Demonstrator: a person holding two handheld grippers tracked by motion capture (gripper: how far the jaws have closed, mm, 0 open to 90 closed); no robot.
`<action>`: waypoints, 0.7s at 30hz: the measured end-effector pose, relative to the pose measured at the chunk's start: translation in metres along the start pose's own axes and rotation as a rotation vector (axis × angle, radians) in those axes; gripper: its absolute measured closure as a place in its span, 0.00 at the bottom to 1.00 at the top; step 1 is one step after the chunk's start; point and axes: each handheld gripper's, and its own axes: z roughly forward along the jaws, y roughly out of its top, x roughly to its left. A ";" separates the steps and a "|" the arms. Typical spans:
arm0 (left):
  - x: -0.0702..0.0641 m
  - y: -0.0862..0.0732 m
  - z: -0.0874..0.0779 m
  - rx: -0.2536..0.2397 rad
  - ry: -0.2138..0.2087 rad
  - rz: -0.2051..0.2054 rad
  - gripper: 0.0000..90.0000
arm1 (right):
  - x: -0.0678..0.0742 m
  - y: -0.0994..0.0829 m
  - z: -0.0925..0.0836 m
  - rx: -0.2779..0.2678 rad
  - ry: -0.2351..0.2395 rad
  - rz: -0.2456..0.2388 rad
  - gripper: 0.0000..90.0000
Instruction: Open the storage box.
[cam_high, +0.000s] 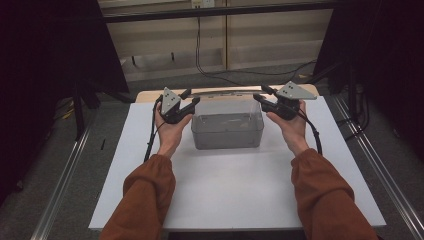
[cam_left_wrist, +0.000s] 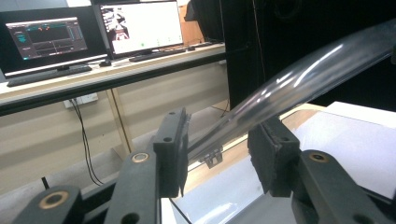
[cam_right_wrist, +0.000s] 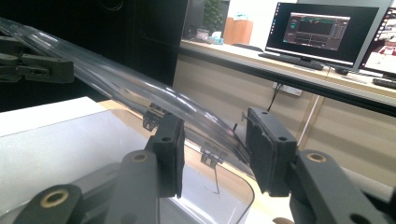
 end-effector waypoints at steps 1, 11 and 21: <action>0.001 0.000 0.000 0.006 0.003 0.008 0.66 | -0.001 0.000 0.002 0.000 -0.004 0.002 0.63; 0.005 0.004 0.002 0.013 -0.007 0.023 0.68 | -0.007 -0.006 0.011 0.026 -0.024 -0.005 0.65; 0.008 0.005 0.004 0.008 -0.004 0.004 0.70 | -0.014 -0.007 0.020 0.034 -0.018 0.004 0.68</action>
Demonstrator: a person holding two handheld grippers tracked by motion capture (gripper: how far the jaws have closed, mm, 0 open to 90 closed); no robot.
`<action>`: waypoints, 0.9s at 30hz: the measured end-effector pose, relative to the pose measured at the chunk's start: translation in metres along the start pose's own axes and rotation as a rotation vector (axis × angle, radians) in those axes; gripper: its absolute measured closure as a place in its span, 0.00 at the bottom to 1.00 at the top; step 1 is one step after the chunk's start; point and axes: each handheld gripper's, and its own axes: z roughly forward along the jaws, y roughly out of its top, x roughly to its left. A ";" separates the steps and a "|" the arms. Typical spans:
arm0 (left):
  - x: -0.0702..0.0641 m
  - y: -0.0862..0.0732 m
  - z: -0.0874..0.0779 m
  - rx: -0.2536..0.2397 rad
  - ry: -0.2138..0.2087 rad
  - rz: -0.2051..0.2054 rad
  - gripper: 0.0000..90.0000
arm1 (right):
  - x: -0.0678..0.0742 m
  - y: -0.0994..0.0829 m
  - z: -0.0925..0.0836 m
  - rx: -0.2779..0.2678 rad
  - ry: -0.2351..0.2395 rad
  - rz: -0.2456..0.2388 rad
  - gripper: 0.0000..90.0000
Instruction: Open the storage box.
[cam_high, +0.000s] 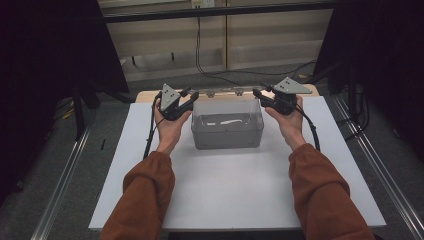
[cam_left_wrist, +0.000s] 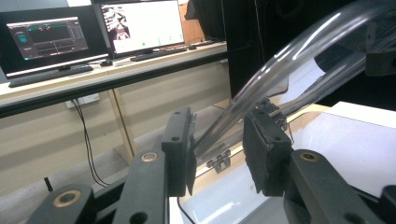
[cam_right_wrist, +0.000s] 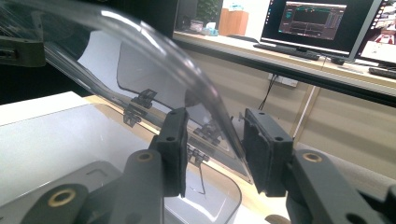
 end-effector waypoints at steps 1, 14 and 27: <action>0.000 0.000 0.000 0.001 0.003 -0.002 0.71 | 0.000 0.000 0.001 -0.001 0.000 0.003 0.68; 0.006 0.004 0.008 0.016 0.019 -0.001 0.69 | -0.004 0.001 0.007 -0.021 -0.007 0.021 0.69; 0.014 0.000 0.017 0.048 0.028 -0.002 0.69 | -0.006 0.003 0.010 -0.031 -0.013 0.040 0.70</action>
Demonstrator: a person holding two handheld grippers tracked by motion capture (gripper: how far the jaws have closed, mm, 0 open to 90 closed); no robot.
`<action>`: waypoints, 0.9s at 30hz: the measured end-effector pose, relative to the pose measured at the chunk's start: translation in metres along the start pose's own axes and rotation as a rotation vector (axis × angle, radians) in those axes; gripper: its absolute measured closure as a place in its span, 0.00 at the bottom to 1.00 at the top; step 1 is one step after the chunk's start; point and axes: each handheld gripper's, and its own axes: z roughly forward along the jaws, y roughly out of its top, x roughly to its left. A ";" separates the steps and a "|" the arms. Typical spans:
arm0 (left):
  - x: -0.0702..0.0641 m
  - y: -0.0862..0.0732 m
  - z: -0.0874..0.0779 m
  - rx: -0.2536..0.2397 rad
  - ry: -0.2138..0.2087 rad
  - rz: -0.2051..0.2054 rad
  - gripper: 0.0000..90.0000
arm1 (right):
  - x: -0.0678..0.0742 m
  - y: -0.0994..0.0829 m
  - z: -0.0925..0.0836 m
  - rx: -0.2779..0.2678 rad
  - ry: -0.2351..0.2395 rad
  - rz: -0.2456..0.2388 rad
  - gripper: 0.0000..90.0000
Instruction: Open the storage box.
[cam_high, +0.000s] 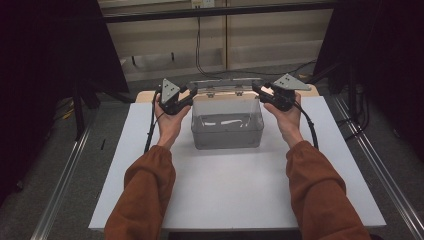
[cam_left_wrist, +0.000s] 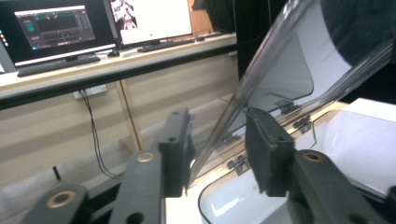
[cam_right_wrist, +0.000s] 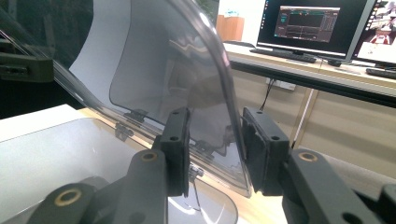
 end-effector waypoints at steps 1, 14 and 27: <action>0.000 0.000 0.001 0.000 -0.002 -0.005 0.70 | -0.001 0.000 0.000 0.000 0.001 -0.002 0.70; 0.003 -0.002 0.010 0.022 -0.028 -0.016 0.73 | -0.006 -0.002 0.006 0.021 -0.004 -0.016 0.73; 0.010 -0.004 0.018 0.029 -0.042 -0.039 0.76 | -0.015 -0.010 0.021 0.042 -0.005 -0.005 0.72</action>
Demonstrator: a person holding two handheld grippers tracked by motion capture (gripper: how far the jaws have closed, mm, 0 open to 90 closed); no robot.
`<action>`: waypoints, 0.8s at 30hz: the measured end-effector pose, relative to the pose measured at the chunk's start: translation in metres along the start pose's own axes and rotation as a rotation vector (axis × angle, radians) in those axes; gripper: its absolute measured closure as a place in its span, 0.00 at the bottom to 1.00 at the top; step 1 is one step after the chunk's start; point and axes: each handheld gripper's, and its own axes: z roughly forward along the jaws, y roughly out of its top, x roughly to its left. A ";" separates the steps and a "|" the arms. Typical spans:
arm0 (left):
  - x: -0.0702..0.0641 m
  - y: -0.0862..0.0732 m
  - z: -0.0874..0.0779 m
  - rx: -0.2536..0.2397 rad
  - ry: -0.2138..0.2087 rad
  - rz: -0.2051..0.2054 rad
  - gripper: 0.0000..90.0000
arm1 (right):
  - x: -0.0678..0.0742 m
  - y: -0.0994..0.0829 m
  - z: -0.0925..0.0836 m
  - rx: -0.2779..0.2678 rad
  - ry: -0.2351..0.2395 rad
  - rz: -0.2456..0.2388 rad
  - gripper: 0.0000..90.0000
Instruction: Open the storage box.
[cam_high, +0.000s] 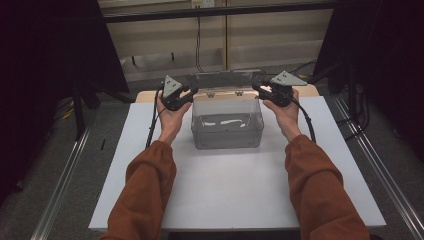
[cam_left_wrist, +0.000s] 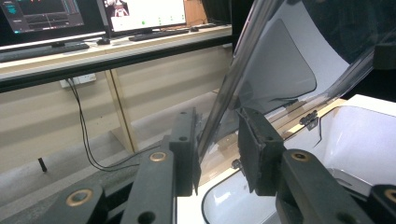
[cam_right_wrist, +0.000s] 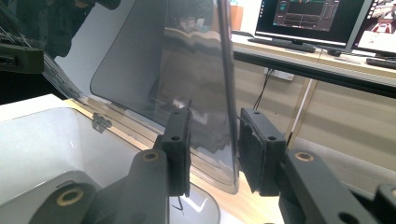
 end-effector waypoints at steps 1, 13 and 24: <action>0.001 0.000 0.000 0.003 0.001 0.005 0.76 | 0.000 -0.002 0.001 0.005 -0.002 0.000 0.72; 0.004 -0.004 0.007 -0.002 0.001 -0.011 0.77 | -0.006 -0.014 0.014 0.023 0.002 0.031 0.73; 0.009 -0.003 0.012 -0.002 -0.006 -0.036 0.77 | -0.009 -0.019 0.020 0.038 0.003 0.051 0.75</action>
